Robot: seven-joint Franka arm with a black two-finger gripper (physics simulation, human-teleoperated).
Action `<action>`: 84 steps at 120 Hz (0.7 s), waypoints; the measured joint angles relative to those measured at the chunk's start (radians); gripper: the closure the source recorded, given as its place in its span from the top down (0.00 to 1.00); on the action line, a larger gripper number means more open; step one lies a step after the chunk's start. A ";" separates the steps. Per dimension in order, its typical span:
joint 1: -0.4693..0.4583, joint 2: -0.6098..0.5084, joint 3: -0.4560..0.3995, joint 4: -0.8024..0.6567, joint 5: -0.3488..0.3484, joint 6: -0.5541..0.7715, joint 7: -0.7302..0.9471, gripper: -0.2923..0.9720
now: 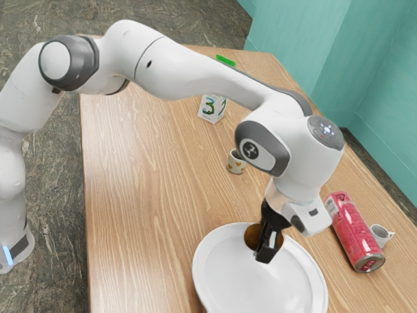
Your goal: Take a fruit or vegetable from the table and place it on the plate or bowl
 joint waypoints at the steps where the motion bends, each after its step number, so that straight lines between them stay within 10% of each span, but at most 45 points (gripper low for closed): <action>1: 0.001 0.000 0.000 -0.004 -0.002 0.005 0.002 0.46; 55: 0.132 -0.088 0.062 0.031 -0.047 0.096 0.125 0.74; 74: 0.017 -0.242 0.567 0.154 -0.067 0.004 0.194 0.76; 84: -0.003 -0.251 0.679 0.180 -0.098 -0.029 0.223 0.76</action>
